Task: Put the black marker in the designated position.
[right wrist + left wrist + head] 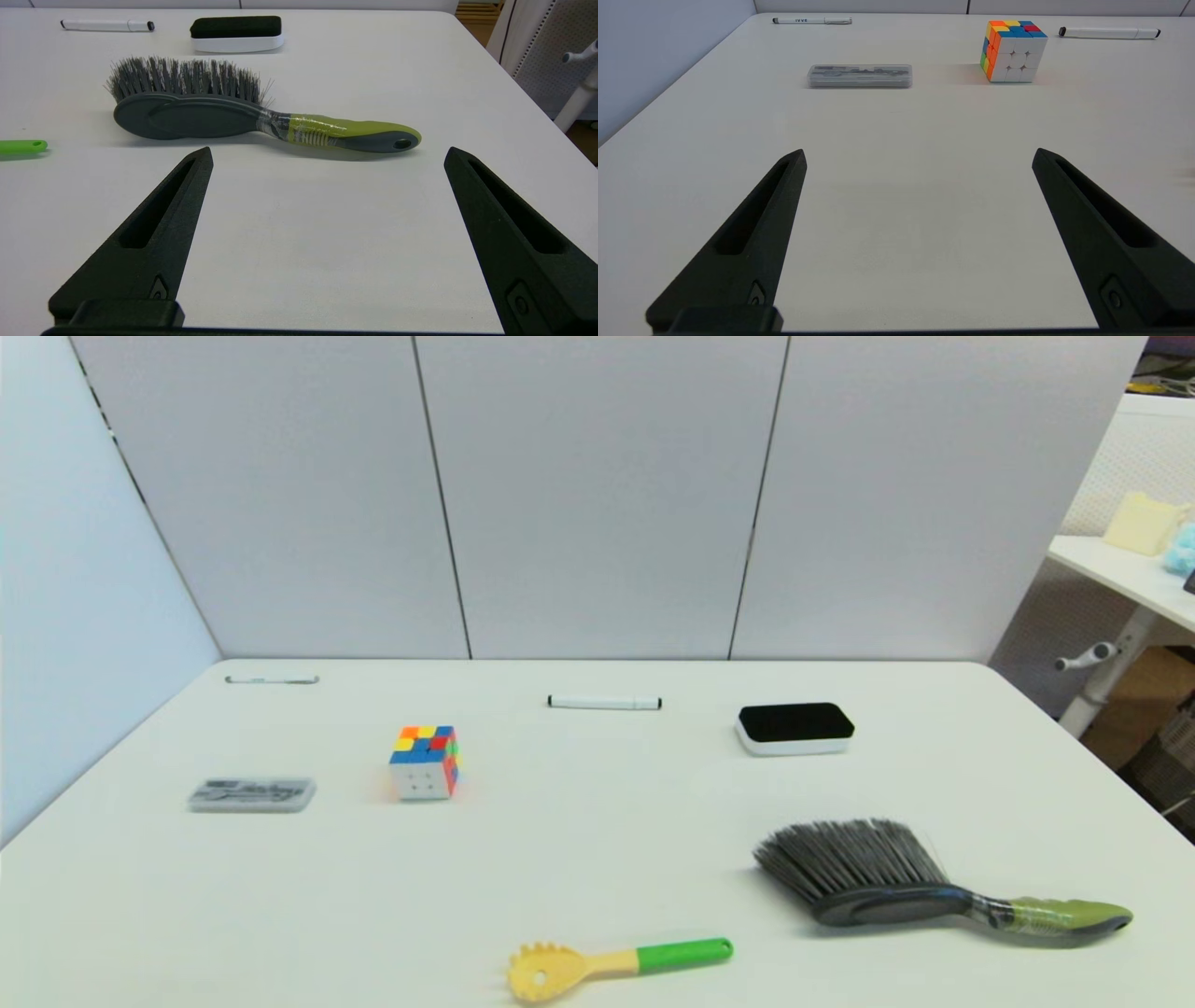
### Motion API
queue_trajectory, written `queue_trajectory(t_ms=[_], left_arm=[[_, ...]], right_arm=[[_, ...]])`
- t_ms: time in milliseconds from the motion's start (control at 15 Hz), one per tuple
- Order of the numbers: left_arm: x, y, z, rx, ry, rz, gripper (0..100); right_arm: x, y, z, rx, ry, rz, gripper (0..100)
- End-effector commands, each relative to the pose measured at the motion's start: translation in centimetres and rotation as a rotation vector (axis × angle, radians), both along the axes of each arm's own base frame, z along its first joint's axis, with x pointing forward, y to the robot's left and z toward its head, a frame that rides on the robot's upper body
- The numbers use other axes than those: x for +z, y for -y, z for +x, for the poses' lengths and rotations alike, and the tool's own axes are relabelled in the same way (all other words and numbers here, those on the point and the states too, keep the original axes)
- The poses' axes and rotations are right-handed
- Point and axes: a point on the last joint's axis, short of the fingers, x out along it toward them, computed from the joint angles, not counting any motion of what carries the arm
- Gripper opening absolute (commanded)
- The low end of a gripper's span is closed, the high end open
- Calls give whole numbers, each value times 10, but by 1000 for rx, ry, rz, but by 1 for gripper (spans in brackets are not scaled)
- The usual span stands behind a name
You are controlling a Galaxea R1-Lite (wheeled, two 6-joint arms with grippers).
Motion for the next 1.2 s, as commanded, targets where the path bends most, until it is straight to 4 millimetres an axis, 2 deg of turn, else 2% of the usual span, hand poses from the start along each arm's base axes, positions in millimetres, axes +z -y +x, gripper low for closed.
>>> queue_trajectory(t_ms=[67, 1200], left_arm=[[0, 0, 0, 0, -1, 0, 100], [0, 0, 1, 0, -13, 0, 100]], right_arm=[[0, 0, 0, 0, 2, 0, 100], [0, 0, 0, 2, -1, 0, 100]])
